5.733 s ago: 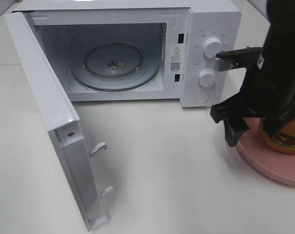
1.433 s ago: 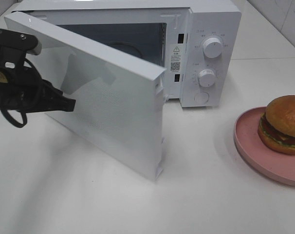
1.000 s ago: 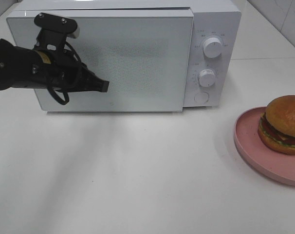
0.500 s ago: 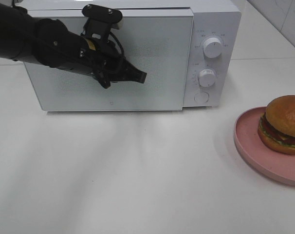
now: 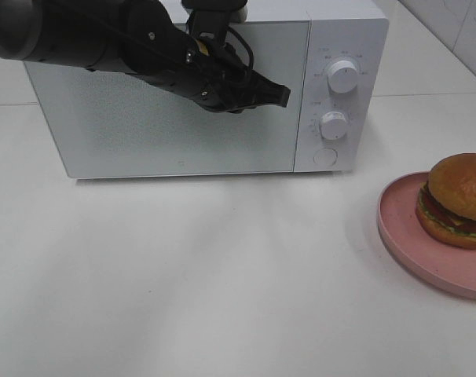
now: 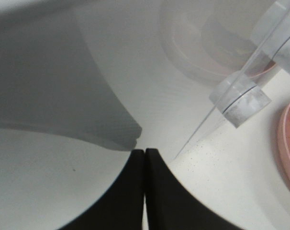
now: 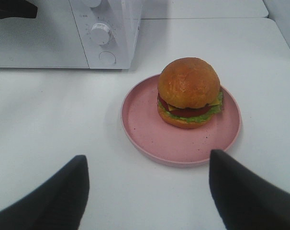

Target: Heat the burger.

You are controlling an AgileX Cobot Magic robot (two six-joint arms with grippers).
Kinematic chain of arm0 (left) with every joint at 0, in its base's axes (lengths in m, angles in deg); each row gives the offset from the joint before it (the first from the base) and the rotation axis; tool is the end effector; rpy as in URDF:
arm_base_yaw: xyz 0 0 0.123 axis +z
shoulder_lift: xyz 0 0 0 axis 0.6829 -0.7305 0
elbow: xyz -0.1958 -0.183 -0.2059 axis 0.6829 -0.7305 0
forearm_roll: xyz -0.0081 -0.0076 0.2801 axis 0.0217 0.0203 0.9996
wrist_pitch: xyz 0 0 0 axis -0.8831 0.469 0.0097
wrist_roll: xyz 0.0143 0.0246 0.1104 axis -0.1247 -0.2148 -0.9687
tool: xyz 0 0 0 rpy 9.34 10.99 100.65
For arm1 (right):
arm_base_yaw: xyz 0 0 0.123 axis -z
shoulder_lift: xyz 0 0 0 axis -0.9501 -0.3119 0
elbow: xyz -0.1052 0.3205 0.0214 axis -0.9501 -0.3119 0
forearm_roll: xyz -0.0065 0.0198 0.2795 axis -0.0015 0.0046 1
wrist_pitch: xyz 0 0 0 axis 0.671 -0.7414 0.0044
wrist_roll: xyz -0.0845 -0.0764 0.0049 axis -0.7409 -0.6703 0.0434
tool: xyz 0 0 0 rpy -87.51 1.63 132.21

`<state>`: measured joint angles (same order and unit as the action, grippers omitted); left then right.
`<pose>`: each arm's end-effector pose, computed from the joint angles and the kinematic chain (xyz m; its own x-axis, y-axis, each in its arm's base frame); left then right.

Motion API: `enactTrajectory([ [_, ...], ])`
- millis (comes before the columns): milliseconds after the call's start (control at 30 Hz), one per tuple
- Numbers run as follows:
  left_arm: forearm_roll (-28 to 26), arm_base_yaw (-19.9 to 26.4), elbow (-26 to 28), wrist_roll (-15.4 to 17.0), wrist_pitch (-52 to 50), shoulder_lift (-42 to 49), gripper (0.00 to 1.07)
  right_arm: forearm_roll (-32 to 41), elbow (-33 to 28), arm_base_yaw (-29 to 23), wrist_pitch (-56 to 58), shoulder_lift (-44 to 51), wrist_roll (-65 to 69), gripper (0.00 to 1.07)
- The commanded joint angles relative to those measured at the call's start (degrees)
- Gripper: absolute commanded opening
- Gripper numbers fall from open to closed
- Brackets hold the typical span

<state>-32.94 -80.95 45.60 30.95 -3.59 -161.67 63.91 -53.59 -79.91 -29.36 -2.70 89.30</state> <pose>0.4215 -0.3335 0.2215 -0.5467 0.2688 -0.7930 0.5748 0.8092 -0.1220 -0.0105 -0.0051 0.2859 -0.4059 -0.0653 -0.9116 -0.1153 0.9931 -0.0199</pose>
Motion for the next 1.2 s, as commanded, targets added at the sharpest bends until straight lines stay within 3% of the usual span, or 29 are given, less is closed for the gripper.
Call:
enactTrajectory([
  [33,4.13,1.2,2.64,-3.78,-7.96,-0.11,0.0,0.0,-0.23,0.17,-0.97,1.43,-0.69,0.67],
  [333,11.86,-2.29,2.64,-3.72,11.4,3.21,0.0,0.0,-0.23,0.17,-0.97,1.43,-0.69,0.67],
  [733,9.05,-3.78,2.64,-3.5,40.34,9.85,0.0,0.0,-0.23,0.17,-0.97,1.43,-0.69,0.67],
  [1200,12.26,-3.61,2.41,-3.55,63.77,14.09,0.0,0.0,-0.23,0.17,-0.97,1.43,-0.69,0.66],
])
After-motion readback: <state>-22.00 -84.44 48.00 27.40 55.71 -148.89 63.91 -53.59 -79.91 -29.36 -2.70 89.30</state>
